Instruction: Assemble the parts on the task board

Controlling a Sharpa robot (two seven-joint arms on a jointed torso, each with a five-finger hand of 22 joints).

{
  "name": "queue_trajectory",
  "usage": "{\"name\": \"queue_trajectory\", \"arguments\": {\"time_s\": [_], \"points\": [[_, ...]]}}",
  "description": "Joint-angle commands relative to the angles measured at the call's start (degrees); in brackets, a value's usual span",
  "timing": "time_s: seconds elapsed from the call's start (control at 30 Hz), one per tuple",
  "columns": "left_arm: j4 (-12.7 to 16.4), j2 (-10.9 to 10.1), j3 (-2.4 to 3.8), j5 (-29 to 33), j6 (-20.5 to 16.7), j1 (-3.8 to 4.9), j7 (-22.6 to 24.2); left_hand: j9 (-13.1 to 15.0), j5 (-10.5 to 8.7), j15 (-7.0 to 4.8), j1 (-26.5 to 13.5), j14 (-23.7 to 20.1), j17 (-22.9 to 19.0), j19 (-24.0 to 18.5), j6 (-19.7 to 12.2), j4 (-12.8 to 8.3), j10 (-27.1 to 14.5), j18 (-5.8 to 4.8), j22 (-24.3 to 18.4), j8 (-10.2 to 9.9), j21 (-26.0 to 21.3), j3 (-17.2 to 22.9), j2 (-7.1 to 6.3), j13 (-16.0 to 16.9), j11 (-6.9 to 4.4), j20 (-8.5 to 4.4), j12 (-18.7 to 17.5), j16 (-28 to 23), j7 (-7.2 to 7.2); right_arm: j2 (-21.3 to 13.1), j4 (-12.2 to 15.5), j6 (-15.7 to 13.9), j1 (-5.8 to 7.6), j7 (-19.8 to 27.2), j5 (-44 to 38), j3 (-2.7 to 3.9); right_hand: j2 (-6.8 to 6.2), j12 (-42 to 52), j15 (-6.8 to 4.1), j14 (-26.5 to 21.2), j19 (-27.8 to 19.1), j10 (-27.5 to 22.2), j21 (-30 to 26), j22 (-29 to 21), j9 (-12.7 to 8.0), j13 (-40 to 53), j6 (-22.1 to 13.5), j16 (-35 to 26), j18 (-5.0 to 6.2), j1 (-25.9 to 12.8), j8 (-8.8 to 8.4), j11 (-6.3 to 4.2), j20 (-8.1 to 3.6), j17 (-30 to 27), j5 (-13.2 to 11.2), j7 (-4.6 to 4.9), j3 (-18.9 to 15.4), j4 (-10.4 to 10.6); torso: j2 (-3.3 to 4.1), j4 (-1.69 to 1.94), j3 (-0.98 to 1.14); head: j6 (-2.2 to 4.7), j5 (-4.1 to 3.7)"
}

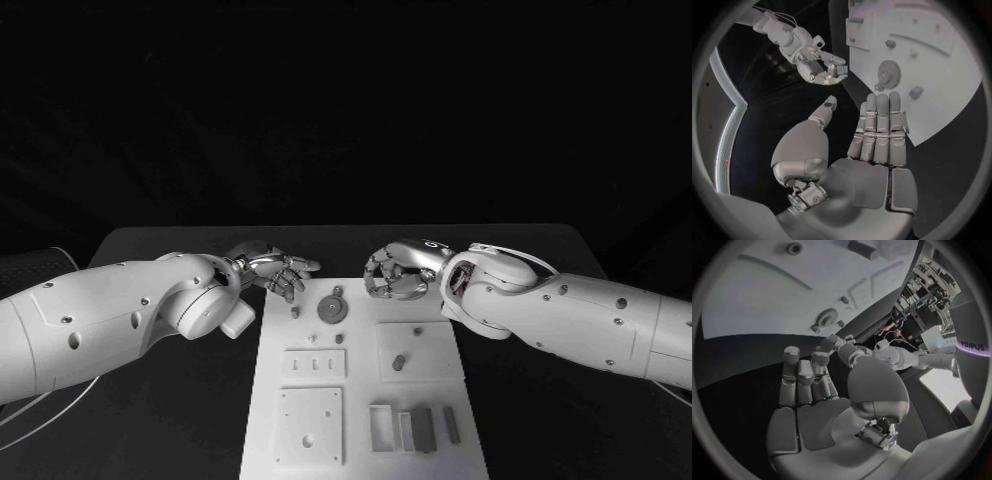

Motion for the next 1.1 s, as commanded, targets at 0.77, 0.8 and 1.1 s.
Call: {"name": "queue_trajectory", "arguments": {"time_s": [0.77, 0.8, 1.1], "points": [[1.95, 3.33, -0.05, -2.00, 0.83, 0.30, -5.81, -0.21, -0.23, -0.58, -1.82, -0.06, 0.09, 0.36, 0.89, -0.09, 0.74, 0.68, 0.44, -0.03, 0.10, -0.85, 0.80, 0.28, -0.31, -0.52, 0.05, 0.99, -0.46, 4.44, -0.36, 2.37, 0.03, -1.50, -0.01, 0.16, 0.08, 0.15, -0.30, 0.29, 0.48, -0.62, 0.08, 0.83, 0.16, -0.13, 11.21, -0.39, 0.51, -0.83, 0.27, -0.77, -0.05, 0.04, 0.35, -0.75, -0.07, 0.04, 0.18, -0.10, 0.30, 0.13, 0.89], [1.93, 3.47, -0.05, -2.02, 1.03, 0.30, -5.95, -0.21, -0.23, -0.61, -1.86, -0.02, 0.10, 0.40, 0.97, -0.13, 0.81, 0.69, 0.47, 0.00, 0.11, -0.88, 0.87, 0.29, -0.34, -0.54, 0.06, 1.05, -0.49, 4.55, -0.37, 2.40, 0.03, -1.52, -0.01, 0.17, 0.08, 0.15, -0.30, 0.29, 0.48, -0.62, 0.08, 0.83, 0.16, -0.13, 11.21, -0.39, 0.51, -0.84, 0.27, -0.77, -0.06, 0.04, 0.35, -0.75, -0.07, 0.03, 0.19, -0.11, 0.33, 0.13, 0.89], [1.93, 4.32, -0.04, -3.19, 1.51, 0.31, -7.41, -0.12, -0.23, -1.49, -2.92, 1.33, 0.45, 1.88, 3.16, -0.50, 2.98, 0.83, 1.48, 0.86, 0.94, -1.46, 1.54, 0.73, -1.30, -1.23, 0.70, 3.03, -1.47, 5.40, -0.47, 2.73, 0.08, -1.67, -0.06, 0.20, 0.09, 0.14, -0.31, 0.30, 0.48, -0.63, 0.08, 0.82, 0.19, -0.15, 11.19, -0.40, 0.51, -0.90, 0.26, -0.76, -0.06, 0.05, 0.34, -0.75, -0.08, 0.01, 0.18, -0.06, 0.25, 0.04, 0.94]]}}
